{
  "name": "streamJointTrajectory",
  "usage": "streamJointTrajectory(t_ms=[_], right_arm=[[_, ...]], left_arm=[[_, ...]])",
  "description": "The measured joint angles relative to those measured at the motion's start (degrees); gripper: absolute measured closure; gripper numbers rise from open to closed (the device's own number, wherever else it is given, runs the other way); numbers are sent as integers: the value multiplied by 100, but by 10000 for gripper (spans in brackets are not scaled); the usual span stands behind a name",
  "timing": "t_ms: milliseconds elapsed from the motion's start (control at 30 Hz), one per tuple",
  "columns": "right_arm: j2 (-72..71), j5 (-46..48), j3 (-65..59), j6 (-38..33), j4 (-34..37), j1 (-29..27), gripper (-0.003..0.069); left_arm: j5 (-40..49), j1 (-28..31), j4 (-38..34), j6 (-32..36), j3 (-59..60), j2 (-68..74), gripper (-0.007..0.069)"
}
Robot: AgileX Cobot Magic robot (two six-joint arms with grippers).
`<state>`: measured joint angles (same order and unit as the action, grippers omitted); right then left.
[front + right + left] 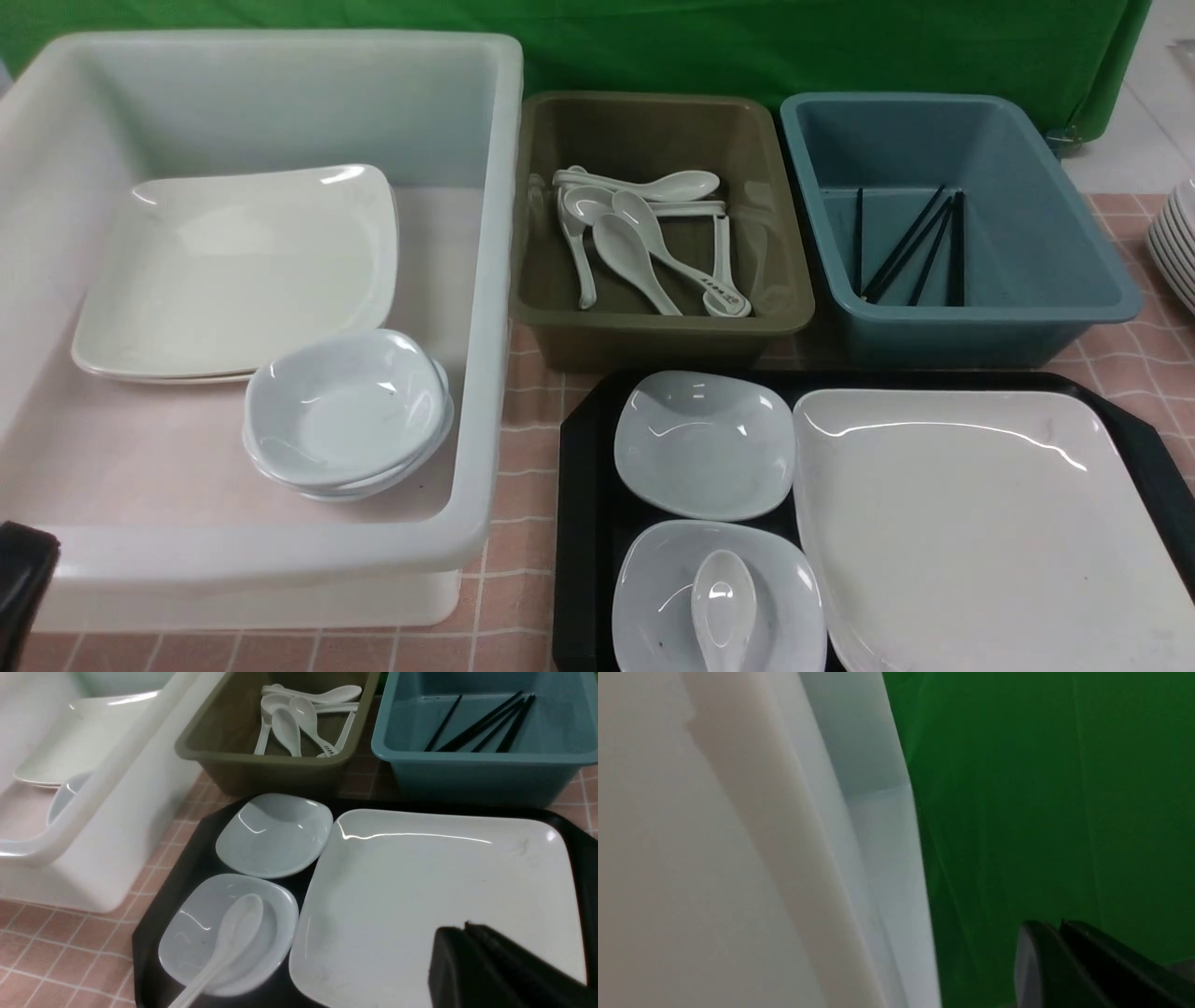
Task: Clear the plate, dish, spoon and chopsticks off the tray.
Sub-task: Use the left arm to grab a soup spoon from the plate
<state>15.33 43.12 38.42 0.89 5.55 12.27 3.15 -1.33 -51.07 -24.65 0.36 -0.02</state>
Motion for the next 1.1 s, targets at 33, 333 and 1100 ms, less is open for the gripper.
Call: streamJointTrajectory(t_ms=[33,333,1100], right_arm=[[0,13,0,0,0,0,600],[0,-42,0,6,5,0,589],[-3,-1,0,10,5,0,544]], left_arm=[[-157,0,-111,-54,0,0,605],[469,0,1353,27,-2321,561,605],[5812,-3405,2152,1626,-6474,8236,597]])
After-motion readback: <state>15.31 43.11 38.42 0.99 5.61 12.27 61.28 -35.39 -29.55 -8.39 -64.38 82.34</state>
